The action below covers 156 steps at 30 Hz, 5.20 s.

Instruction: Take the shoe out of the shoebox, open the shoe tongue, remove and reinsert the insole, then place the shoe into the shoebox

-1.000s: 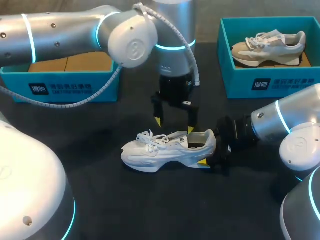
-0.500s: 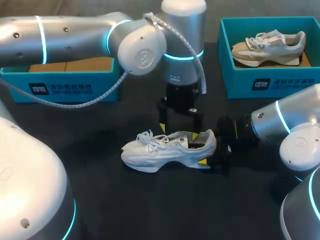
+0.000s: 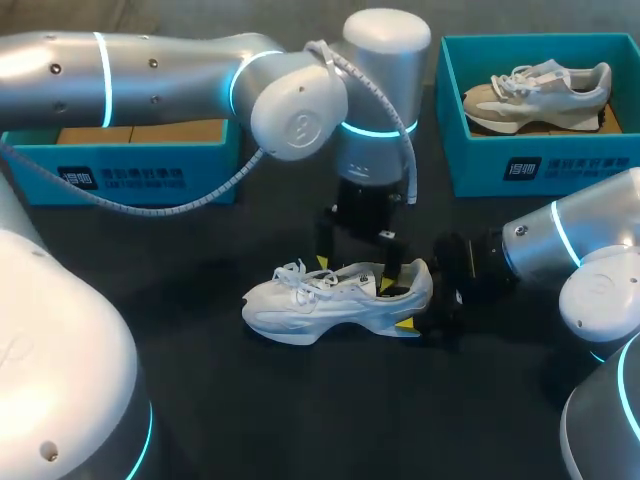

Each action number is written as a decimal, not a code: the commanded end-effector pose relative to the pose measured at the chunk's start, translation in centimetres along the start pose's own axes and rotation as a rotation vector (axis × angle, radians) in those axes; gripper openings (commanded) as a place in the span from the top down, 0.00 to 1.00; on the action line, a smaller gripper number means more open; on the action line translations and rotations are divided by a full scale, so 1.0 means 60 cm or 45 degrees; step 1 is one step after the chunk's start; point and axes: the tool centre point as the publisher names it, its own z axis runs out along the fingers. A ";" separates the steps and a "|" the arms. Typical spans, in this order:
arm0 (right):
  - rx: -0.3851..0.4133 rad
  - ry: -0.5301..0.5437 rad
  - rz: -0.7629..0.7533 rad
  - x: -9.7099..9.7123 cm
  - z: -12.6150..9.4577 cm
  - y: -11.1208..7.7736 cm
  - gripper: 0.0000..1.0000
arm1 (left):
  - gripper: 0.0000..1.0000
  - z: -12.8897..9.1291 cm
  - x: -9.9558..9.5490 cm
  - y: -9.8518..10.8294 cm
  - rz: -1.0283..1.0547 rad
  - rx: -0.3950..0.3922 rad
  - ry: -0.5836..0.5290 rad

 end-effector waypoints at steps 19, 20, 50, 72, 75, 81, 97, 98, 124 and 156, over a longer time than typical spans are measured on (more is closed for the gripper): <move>0.006 -0.001 0.001 0.002 0.008 -0.001 1.00 | 0.00 -0.033 -0.065 0.046 -0.118 0.031 -0.047; 0.006 -0.001 0.001 0.002 0.008 -0.001 1.00 | 0.00 -0.039 -0.067 0.050 -0.121 0.038 -0.036; 0.006 -0.001 0.001 0.002 0.008 -0.001 1.00 | 0.51 -0.063 -0.047 0.077 -0.079 0.027 0.084; 0.006 -0.001 0.001 0.002 0.008 -0.001 1.00 | 0.81 -0.078 -0.012 0.066 -0.014 0.038 0.118; 0.006 -0.001 0.001 0.002 0.008 -0.001 1.00 | 0.96 -0.078 -0.012 0.066 -0.011 0.037 0.123; 0.006 -0.001 0.001 0.002 0.008 -0.001 1.00 | 1.00 -0.081 -0.013 0.074 -0.001 0.043 0.139; 0.006 -0.001 0.001 0.002 0.008 -0.001 1.00 | 1.00 -0.077 -0.079 0.117 -0.058 0.074 0.244; 0.006 -0.001 0.001 0.002 0.008 -0.001 1.00 | 1.00 -0.075 -0.084 0.117 -0.066 0.070 0.255; 0.006 -0.001 0.001 0.002 0.008 -0.001 1.00 | 1.00 -0.023 -0.159 0.156 -0.066 0.063 0.322; 0.006 -0.001 0.001 0.002 0.008 -0.001 1.00 | 0.12 0.054 -0.198 0.172 -0.127 0.008 0.306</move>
